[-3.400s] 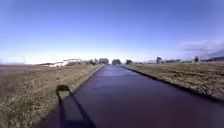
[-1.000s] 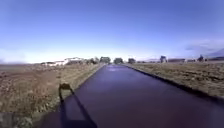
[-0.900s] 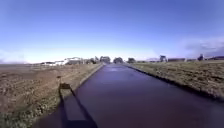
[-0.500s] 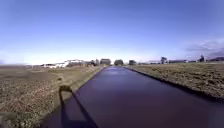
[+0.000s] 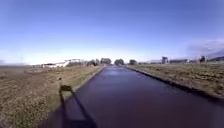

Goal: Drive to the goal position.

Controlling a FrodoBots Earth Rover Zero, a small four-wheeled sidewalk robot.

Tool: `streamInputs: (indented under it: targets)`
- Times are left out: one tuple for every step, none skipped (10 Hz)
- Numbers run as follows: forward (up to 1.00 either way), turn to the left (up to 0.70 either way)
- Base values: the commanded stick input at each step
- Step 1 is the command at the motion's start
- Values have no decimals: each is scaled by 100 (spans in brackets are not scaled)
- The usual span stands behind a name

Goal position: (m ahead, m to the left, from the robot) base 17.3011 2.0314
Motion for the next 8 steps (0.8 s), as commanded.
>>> streamInputs:
  targets:
    - [100, 0]
    - [100, 0]
    - [100, 0]
    - [100, 0]
    - [100, 0]
    - [100, 0]
    - [100, 0]
    - [100, 0]
